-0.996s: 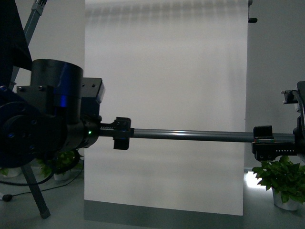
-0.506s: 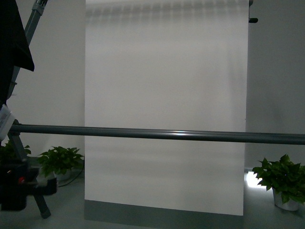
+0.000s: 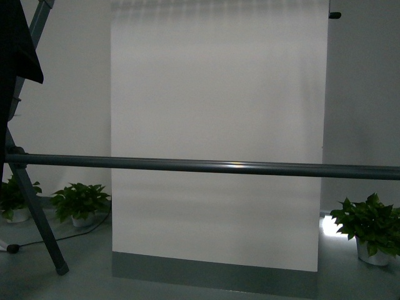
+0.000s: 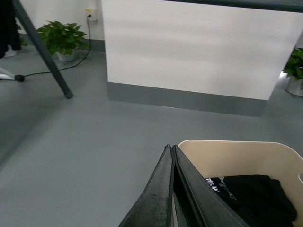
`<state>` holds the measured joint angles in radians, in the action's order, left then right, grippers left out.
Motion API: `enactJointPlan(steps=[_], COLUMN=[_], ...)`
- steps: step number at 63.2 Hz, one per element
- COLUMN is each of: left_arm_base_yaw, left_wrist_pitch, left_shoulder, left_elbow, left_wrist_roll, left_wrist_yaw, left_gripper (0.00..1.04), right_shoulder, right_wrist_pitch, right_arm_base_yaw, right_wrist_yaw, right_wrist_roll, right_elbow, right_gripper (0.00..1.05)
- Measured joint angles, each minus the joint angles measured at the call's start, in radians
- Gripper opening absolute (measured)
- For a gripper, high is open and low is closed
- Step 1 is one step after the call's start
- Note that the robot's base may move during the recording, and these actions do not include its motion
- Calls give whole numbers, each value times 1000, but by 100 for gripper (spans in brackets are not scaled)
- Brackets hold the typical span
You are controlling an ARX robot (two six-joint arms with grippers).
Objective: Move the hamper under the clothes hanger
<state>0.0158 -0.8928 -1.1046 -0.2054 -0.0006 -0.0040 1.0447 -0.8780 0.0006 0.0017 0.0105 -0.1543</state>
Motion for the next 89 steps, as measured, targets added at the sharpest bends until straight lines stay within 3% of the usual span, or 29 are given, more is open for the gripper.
enactJointPlan(steps=[15,21,32,89], left_arm_base_yaw=[-14,-14,-14,-14], left_wrist_pitch=[66,106,96,587], left_shoulder=[148,215,266,803], left_elbow=[85,113,173,188], left_wrist_roll=[0,0,0,0], left_wrist_yaw=[5,4,5,4], left_gripper=[3,3,3,3], right_shoulder=[-147,-161,-283,-776], right_wrist_pitch=[80,43,147,605], right_arm_base_yaw=[0,0,0,0], right_wrist_yaw=[0,0,0,0], right_wrist_roll=[0,0,0,0], right_elbow=[68,108,138,149], right_gripper=[2,2,2,2])
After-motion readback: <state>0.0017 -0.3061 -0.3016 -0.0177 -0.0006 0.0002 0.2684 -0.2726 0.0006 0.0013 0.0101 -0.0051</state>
